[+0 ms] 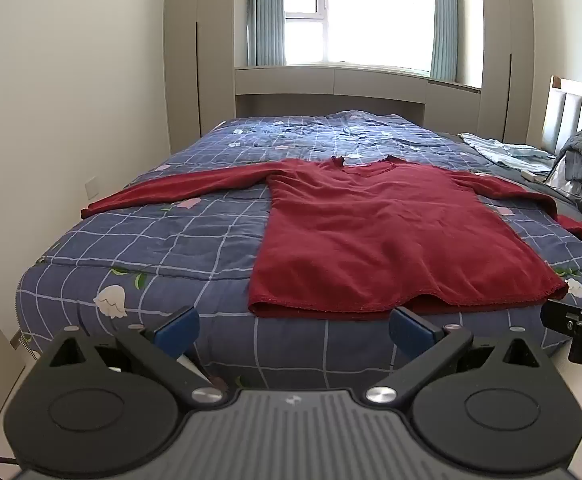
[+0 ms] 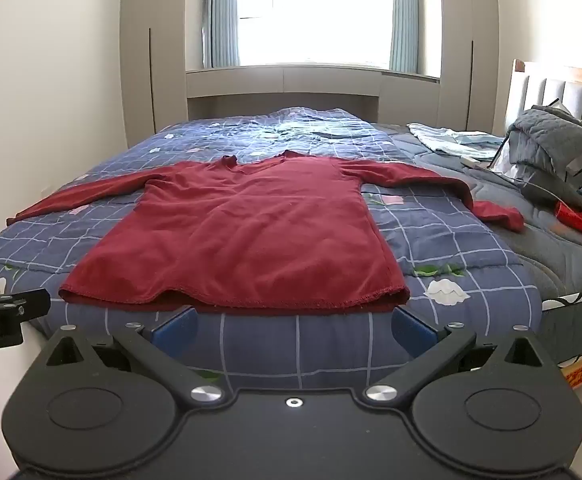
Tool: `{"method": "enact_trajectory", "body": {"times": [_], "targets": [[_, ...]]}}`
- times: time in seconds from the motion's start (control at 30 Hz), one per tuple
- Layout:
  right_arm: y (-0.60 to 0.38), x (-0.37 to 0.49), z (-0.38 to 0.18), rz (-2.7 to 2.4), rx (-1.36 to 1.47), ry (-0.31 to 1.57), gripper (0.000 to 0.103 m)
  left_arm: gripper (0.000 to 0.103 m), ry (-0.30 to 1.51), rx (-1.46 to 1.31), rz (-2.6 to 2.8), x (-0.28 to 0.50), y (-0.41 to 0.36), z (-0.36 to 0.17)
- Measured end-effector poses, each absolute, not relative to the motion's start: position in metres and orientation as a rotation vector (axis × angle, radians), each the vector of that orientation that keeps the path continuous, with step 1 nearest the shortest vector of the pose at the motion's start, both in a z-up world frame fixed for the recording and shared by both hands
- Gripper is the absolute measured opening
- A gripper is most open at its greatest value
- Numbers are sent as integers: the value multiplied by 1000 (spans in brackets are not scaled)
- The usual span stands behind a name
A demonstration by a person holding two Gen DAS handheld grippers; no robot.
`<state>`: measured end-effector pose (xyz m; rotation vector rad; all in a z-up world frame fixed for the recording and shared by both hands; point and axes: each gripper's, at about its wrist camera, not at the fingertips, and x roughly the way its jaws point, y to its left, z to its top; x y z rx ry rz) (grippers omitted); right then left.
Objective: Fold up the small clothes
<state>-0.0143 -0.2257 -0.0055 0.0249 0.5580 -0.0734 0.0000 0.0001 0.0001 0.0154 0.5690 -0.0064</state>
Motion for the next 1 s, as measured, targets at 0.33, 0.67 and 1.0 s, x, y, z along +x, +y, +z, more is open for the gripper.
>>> {"method": "enact_trajectory", "body": {"times": [0.33,0.67,1.0], "targets": [[-226,-14,-6,-74,23,561,103,103,570,15,-9,0,-2,2],[-226,-14,-6,-74,23,561,103,103,573,12,-7,1,-2,0],[-226,-14,-6,-74,23,561,103,103,574,10,-6,1,-1,0]]}}
